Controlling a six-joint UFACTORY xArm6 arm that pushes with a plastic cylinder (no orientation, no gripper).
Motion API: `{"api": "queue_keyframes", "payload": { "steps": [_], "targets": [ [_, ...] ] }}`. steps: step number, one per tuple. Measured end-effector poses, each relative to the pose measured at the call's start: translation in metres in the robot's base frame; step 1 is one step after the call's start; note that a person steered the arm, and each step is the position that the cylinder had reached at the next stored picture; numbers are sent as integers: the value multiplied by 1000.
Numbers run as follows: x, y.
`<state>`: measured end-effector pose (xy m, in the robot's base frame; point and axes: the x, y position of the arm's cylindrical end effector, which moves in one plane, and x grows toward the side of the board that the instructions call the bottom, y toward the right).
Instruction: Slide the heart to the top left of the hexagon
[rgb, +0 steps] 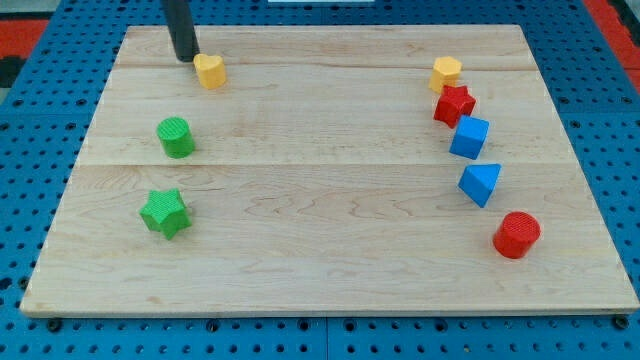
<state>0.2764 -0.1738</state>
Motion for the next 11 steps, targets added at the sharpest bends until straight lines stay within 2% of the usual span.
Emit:
{"api": "queue_keyframes", "payload": {
  "steps": [2,3,4,5,6,7,8,9,10,11],
  "targets": [
    [7,116],
    [7,27],
    [57,56],
    [50,145],
    [24,197],
    [87,159],
    [112,186],
    [83,211],
    [32,209],
    [30,202]
  ]
}}
